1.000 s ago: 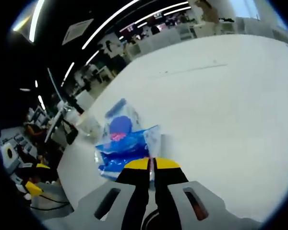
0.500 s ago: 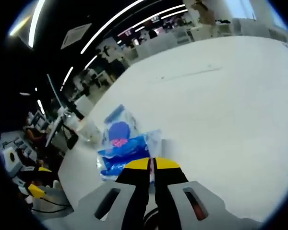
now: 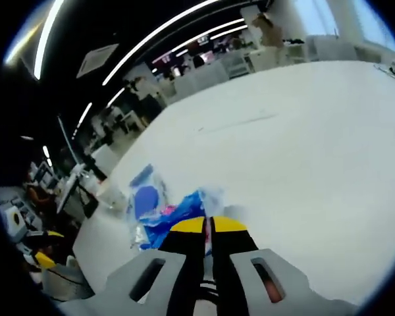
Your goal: Arrange the tabletop items into an orderly group along one side of the table until the central work area is clear of visible clutter.
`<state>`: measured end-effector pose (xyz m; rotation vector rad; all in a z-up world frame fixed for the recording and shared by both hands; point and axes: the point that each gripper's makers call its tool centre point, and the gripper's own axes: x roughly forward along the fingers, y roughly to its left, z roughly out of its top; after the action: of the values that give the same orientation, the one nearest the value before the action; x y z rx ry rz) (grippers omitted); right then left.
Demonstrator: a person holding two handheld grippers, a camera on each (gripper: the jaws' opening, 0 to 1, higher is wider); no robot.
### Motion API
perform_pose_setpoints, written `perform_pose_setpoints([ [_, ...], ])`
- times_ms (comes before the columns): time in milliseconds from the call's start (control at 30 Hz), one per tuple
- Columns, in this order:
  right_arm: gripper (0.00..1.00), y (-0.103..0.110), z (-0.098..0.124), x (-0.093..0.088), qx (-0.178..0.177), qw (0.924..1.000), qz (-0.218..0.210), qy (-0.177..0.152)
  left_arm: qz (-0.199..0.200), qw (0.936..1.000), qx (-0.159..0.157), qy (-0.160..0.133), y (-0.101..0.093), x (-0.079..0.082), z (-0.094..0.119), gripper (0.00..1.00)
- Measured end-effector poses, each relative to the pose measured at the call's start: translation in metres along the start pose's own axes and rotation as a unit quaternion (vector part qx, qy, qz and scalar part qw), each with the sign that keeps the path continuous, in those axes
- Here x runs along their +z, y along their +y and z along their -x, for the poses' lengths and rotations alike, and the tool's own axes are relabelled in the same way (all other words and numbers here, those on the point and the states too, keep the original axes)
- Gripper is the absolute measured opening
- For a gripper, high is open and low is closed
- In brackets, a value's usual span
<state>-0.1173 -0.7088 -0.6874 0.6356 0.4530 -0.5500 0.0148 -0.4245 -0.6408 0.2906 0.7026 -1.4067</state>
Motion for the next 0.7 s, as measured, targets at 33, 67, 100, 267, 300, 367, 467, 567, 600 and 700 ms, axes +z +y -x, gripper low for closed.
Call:
perform_pose_setpoints([
  [33, 0.00, -0.006, 0.004, 0.002, -0.007, 0.9999, -0.006, -0.005, -0.002, 1.0000, -0.001, 0.001, 0.001, -0.001, 0.002, 0.61],
  [67, 0.00, -0.009, 0.007, 0.003, -0.011, 0.9999, -0.008, -0.008, -0.002, 1.0000, -0.001, 0.002, 0.002, -0.001, 0.003, 0.63],
  [100, 0.00, -0.014, 0.010, 0.010, -0.016, 0.9996, -0.002, -0.024, -0.004, 1.0000, -0.002, 0.005, 0.004, -0.003, 0.005, 0.64],
  [267, 0.00, -0.026, 0.022, 0.008, -0.035, 0.9990, -0.019, -0.022, -0.007, 0.9999, -0.001, 0.010, 0.012, -0.007, 0.012, 0.66],
  [300, 0.00, -0.028, 0.023, 0.007, -0.036, 0.9989, -0.020, -0.022, -0.006, 0.9999, -0.001, 0.011, 0.013, -0.008, 0.013, 0.67],
  [367, 0.00, -0.029, 0.024, 0.003, -0.038, 0.9989, -0.022, -0.019, -0.006, 0.9999, -0.001, 0.012, 0.016, -0.009, 0.015, 0.68],
  [467, 0.00, -0.030, 0.022, -0.003, -0.039, 0.9992, -0.009, -0.008, -0.005, 0.9999, 0.001, 0.012, 0.018, -0.008, 0.018, 0.69],
  [567, 0.00, -0.027, 0.017, -0.012, -0.032, 0.9995, 0.000, 0.006, -0.004, 0.9999, -0.001, 0.010, 0.018, -0.007, 0.019, 0.70],
  [600, 0.01, -0.027, 0.015, -0.015, -0.030, 0.9994, 0.006, 0.015, -0.006, 0.9999, -0.002, 0.010, 0.017, -0.007, 0.020, 0.70],
  [700, 0.12, -0.025, 0.008, -0.026, -0.032, 0.9985, 0.021, 0.039, -0.012, 0.9998, -0.005, 0.013, 0.015, -0.007, 0.022, 0.72],
])
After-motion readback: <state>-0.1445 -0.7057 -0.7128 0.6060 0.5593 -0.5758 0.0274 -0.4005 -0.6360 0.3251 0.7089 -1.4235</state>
